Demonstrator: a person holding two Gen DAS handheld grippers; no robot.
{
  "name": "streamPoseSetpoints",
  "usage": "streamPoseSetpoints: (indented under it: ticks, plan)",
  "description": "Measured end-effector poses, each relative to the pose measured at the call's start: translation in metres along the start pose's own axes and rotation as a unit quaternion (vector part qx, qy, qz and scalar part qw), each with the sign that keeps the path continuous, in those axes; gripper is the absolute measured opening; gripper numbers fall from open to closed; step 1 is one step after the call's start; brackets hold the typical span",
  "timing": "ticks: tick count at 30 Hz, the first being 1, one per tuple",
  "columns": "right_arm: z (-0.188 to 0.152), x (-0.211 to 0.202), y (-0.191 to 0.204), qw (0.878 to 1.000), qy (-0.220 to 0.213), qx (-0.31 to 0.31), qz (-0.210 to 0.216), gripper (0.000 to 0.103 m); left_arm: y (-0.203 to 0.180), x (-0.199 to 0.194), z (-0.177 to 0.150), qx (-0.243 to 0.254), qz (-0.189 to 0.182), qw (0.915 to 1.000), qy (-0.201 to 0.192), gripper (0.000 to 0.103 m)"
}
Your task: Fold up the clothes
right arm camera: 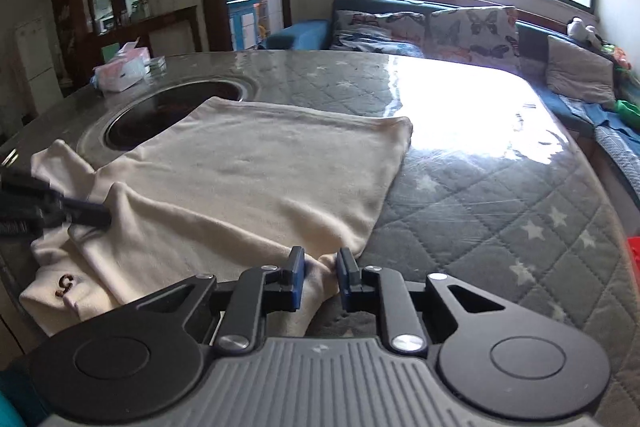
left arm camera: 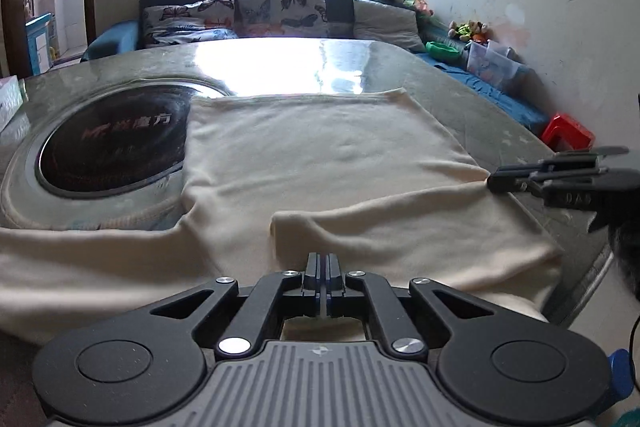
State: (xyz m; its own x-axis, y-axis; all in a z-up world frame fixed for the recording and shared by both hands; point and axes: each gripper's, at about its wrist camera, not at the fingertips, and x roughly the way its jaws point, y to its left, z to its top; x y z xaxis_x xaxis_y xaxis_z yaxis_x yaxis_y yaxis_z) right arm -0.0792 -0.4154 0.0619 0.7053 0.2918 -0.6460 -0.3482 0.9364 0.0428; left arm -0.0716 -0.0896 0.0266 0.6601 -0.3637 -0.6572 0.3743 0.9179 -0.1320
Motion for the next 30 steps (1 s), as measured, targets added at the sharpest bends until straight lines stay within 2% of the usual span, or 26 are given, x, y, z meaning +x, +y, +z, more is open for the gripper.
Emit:
streamPoseSetpoints:
  ticks: [4, 9, 13, 17, 21, 30]
  plan:
    - [0.0, -0.013, 0.005, 1.0, -0.001, -0.018, 0.003, 0.016, 0.007, -0.01, -0.003, -0.003, 0.013, 0.9999, 0.0, 0.003]
    - [-0.013, -0.028, 0.019, 0.999, 0.015, -0.039, 0.031, 0.018, 0.015, -0.015, -0.004, -0.015, 0.029, 0.9995, 0.001, 0.004]
    - [-0.025, -0.032, 0.029, 0.997, 0.033, -0.056, 0.03, 0.019, 0.013, -0.02, 0.002, -0.016, 0.021, 0.9996, -0.012, 0.004]
    - [-0.019, -0.033, 0.034, 0.997, 0.025, -0.062, 0.032, 0.02, 0.004, -0.012, 0.011, -0.013, 0.006, 0.9996, -0.026, 0.004]
    - [-0.011, -0.027, 0.043, 0.996, 0.018, -0.069, 0.044, 0.026, 0.008, 0.01, 0.012, -0.033, 0.013, 0.9993, -0.011, 0.004]
    - [0.01, 0.003, 0.078, 0.99, 0.019, -0.106, 0.092, 0.026, 0.056, -0.026, -0.001, -0.089, 0.088, 0.9917, -0.03, 0.01]
